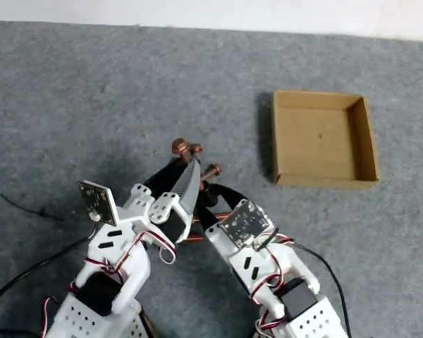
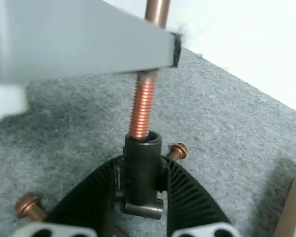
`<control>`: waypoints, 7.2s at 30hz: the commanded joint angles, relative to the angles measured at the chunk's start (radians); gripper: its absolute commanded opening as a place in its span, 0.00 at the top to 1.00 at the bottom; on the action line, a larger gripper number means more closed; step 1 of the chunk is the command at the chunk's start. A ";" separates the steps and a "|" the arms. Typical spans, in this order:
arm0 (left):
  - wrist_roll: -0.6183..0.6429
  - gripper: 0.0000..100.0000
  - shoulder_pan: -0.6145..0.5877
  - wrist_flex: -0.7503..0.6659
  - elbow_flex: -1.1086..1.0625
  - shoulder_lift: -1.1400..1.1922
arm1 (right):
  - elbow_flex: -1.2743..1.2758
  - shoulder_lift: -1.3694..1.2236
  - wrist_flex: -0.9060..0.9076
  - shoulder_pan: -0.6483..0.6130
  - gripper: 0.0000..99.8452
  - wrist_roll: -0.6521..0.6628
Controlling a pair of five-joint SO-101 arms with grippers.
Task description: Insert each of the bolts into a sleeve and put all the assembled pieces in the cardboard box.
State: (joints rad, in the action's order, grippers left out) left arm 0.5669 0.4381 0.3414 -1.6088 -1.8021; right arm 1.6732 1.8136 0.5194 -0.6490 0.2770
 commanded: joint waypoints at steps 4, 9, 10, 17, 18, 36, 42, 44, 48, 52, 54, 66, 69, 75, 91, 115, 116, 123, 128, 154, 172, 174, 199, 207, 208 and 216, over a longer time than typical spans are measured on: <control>0.006 1.00 0.008 -0.017 -0.033 -0.008 | -0.002 0.025 0.056 -0.042 1.00 0.008; 0.008 1.00 0.013 -0.017 -0.079 -0.008 | -0.038 0.025 0.079 -0.035 1.00 0.011; 0.008 1.00 0.013 -0.017 -0.081 -0.008 | -0.038 0.025 0.079 -0.035 1.00 0.011; 0.008 1.00 0.013 -0.012 -0.084 -0.008 | -0.039 0.025 0.079 -0.033 1.00 0.009; 0.008 1.00 0.013 -0.011 -0.084 -0.008 | -0.039 0.025 0.079 -0.033 1.00 0.009; -0.002 1.00 0.094 0.098 -0.077 -0.010 | -0.030 0.025 -0.033 0.045 1.00 0.005; -0.074 1.00 0.091 0.097 -0.077 -0.010 | -0.030 0.025 -0.033 0.047 1.00 0.005; -0.072 1.00 0.084 0.095 -0.077 -0.010 | -0.030 0.025 -0.033 0.047 1.00 0.005; -0.071 1.00 0.012 0.094 -0.077 -0.010 | -0.030 0.025 -0.033 0.047 1.00 0.005; -0.071 0.95 -0.042 0.094 -0.077 -0.010 | -0.030 0.025 -0.033 0.047 1.00 0.005; -0.069 0.87 -0.039 0.097 -0.082 -0.010 | -0.030 0.025 -0.033 0.047 1.00 0.005; -0.034 0.77 -0.044 0.098 -0.077 -0.010 | -0.028 0.025 -0.033 0.047 1.00 0.005; 0.058 0.77 -0.093 0.098 -0.053 -0.010 | -0.028 0.025 -0.033 0.047 1.00 0.005; 0.209 0.77 -0.294 0.095 -0.013 -0.010 | -0.028 0.025 -0.033 0.048 1.00 0.005; -0.046 1.00 -0.329 0.097 -0.019 -0.008 | -0.031 0.025 -0.134 0.321 1.00 -0.166; -0.557 0.99 -0.346 0.390 0.058 -0.001 | -0.605 -0.848 -0.171 0.503 1.00 -0.199; -0.557 0.99 -0.346 0.388 0.058 -0.001 | -0.648 -0.920 -0.193 0.519 1.00 -0.233; -0.559 0.99 -0.346 0.385 0.030 -0.010 | -0.894 -1.353 -0.272 0.641 1.00 -0.420; -0.559 0.99 -0.346 0.374 0.030 -0.010 | -0.992 -1.578 -0.272 0.707 0.99 -0.514; -0.555 0.99 -0.377 0.359 0.031 -0.010 | -1.026 -1.707 -0.194 0.553 0.77 -0.523; -0.554 0.99 -0.401 0.358 0.039 -0.010 | -1.030 -1.699 -0.087 0.174 0.77 -0.523; -0.554 0.99 -0.401 0.358 0.038 -0.010 | -1.027 -1.653 -0.087 0.148 0.77 -0.523; -0.554 0.99 -0.400 0.358 0.031 -0.010 | -0.800 -1.549 -0.205 0.200 0.77 -0.523; -0.554 0.99 -0.397 0.358 0.031 -0.010 | -0.995 -1.788 -0.130 0.338 0.80 -0.523; -0.554 0.99 -0.397 0.358 0.031 -0.010 | -1.004 -1.788 -0.101 0.348 0.85 -0.523; -0.554 0.99 -0.395 0.358 0.031 -0.010 | -1.021 -1.762 -0.018 0.386 0.99 -0.450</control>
State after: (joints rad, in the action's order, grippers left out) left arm 0.0146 0.0468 0.7204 -1.6042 -1.8021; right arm 0.6928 0.0215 0.4872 -0.3069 -0.2294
